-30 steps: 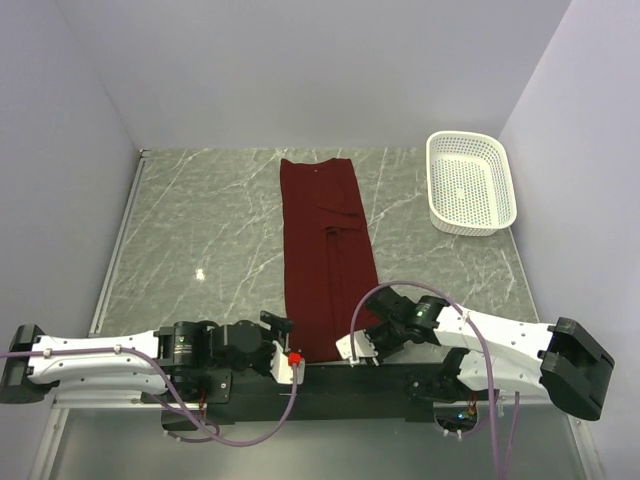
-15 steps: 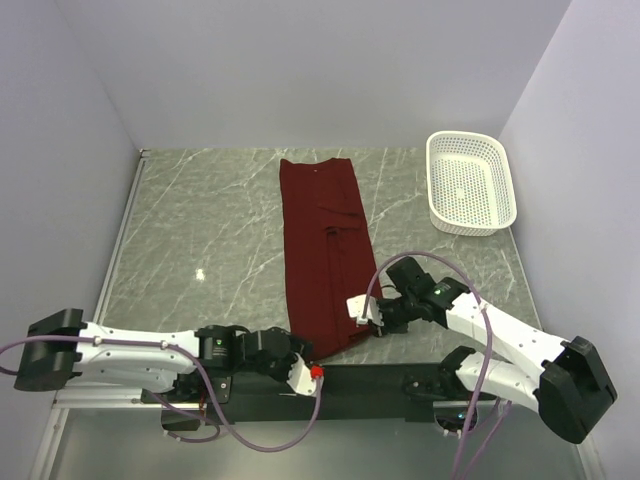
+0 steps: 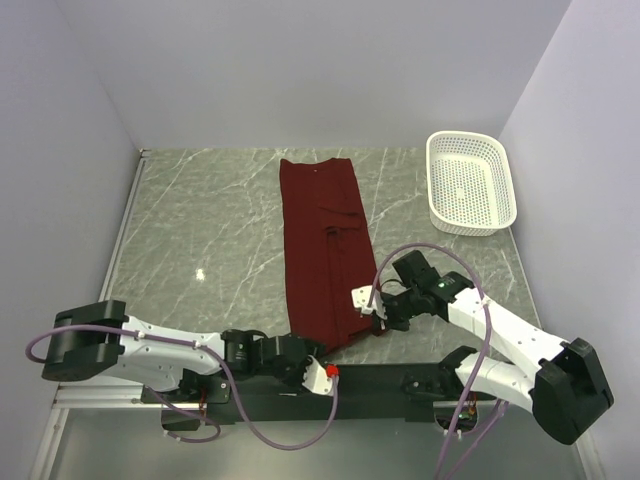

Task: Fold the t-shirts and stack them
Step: Fold the tshirt

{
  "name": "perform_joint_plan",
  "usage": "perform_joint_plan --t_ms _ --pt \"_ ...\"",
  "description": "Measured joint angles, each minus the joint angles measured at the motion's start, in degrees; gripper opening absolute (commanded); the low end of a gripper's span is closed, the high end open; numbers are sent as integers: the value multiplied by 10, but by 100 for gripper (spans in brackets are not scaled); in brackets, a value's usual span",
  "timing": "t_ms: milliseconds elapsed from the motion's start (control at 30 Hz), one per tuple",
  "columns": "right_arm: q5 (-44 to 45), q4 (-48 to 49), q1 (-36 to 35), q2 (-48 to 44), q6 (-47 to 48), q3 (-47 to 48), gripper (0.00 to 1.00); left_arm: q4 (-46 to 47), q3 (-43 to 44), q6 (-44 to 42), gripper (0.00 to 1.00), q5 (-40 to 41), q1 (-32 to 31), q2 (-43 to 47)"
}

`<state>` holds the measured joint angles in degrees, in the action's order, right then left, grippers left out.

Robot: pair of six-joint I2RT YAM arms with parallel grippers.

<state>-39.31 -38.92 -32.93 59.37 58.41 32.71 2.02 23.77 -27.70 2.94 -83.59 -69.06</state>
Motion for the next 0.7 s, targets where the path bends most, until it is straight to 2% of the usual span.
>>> perform_joint_plan --t_ms 133,233,267,333,367,467,700 --pt "-13 -8 17 0 4 2 0 21 0 14 50 28 -5 -15" --pt "-21 -12 23 0 8 4 0 30 0 21 39 56 -5 -30" --pt "-23 -14 24 0 9 5 0 34 0 22 31 67 -6 -35" --pt "-25 -17 27 0 11 7 0 36 0 25 23 84 -7 -40" --pt "-26 -18 28 0 11 8 0 35 0 25 15 93 -9 -41" --pt "-30 -22 31 0 13 10 0 33 1 26 1 107 -10 -40" --pt "-19 -23 41 15 -21 33 0 20 1 14 1 106 5 20"
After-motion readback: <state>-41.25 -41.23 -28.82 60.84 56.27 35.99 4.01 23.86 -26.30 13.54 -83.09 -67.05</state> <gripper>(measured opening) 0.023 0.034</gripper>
